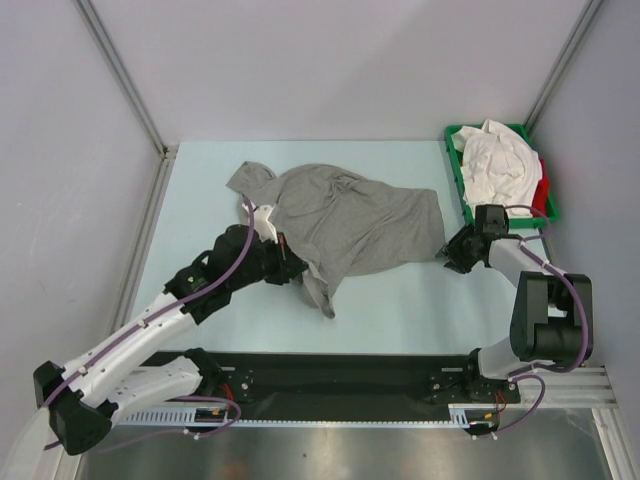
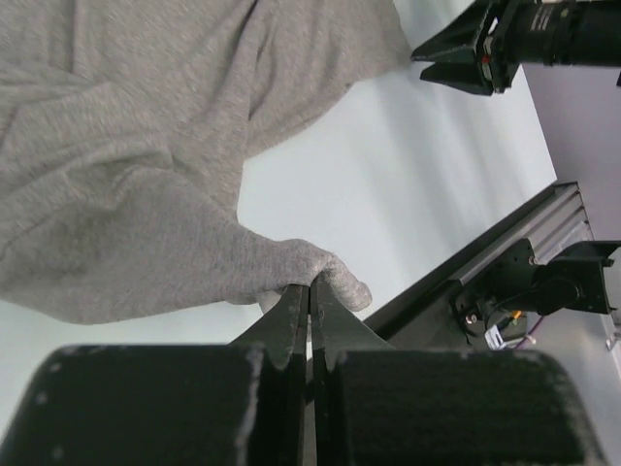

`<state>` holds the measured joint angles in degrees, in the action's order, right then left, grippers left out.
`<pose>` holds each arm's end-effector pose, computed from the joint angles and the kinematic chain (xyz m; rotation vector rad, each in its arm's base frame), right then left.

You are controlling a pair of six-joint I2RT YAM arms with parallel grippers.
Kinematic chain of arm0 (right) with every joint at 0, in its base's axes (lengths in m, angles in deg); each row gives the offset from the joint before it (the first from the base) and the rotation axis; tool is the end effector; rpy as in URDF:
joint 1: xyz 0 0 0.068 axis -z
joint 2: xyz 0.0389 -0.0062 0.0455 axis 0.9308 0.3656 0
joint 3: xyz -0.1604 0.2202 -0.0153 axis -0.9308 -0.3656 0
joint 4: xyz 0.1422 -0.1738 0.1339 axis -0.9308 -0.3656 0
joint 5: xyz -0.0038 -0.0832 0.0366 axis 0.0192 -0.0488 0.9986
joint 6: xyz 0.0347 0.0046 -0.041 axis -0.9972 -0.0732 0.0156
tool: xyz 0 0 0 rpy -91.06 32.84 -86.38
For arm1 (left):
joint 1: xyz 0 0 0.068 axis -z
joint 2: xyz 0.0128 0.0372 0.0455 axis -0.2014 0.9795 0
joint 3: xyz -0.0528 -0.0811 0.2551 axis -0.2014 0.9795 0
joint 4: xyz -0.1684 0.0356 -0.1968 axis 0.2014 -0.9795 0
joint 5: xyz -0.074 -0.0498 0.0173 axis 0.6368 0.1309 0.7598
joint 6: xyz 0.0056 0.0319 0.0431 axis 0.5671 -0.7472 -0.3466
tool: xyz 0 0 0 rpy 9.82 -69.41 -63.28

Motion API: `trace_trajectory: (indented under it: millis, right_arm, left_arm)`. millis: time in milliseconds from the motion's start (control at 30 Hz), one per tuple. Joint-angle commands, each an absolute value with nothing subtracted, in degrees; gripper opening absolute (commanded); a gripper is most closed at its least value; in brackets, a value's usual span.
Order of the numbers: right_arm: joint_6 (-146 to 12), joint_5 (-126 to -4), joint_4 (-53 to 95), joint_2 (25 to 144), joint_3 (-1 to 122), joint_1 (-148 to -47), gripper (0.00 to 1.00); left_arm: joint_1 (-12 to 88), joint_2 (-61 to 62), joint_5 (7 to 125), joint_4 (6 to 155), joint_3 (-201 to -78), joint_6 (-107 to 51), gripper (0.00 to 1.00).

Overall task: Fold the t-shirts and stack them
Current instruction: Flatten the tshirt out

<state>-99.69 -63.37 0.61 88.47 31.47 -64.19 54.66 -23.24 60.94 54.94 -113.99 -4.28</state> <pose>0.2816 -0.0157 0.1763 0.9381 2.4784 0.4264 0.1467 -0.1398 0.3063 0.1838 2.1828 -0.8716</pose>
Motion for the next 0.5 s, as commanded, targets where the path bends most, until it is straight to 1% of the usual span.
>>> trace_trajectory:
  millis: [0, 167, 400, 467]
  right_arm:
    - [-103.7, -66.8, 7.8, 87.5, 28.4, -64.2, 0.43]
    - [-105.0, -69.2, 9.8, 88.6, 27.4, -64.1, 0.43]
    - [-103.4, -68.7, 10.9, 91.8, 29.0, -64.0, 0.43]
    - [-102.7, -68.4, 10.5, 93.1, 30.5, -64.0, 0.40]
  left_arm:
    - [51.4, -21.6, 63.5, 52.9, -117.3, -8.9, 0.00]
    - [47.6, -20.8, 66.7, 52.4, -117.7, -9.3, 0.00]
    - [44.0, -21.5, 66.1, 49.3, -119.6, -11.5, 0.00]
    - [43.3, -21.9, 66.3, 49.2, -119.5, -11.6, 0.00]
